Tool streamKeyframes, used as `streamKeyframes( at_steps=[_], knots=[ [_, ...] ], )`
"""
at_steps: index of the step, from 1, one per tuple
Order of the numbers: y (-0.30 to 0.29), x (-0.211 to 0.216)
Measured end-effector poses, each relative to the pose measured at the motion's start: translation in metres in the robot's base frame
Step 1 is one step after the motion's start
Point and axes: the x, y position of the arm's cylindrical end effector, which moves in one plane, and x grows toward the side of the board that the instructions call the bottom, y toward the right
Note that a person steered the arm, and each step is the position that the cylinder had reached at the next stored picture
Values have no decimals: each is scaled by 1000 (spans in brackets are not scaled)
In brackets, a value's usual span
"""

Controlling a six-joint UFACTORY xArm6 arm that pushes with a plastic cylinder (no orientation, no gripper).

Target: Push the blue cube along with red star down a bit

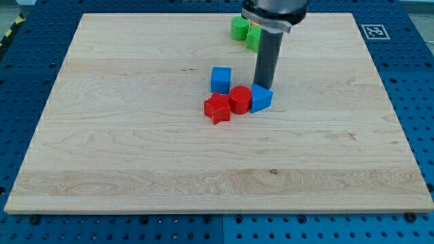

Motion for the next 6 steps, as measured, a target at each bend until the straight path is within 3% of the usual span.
streamKeyframes(
  at_steps=[1,2,3,6],
  knots=[
    [-10,-51],
    [-52,-67],
    [-75,-64],
    [-75,5]
  ],
)
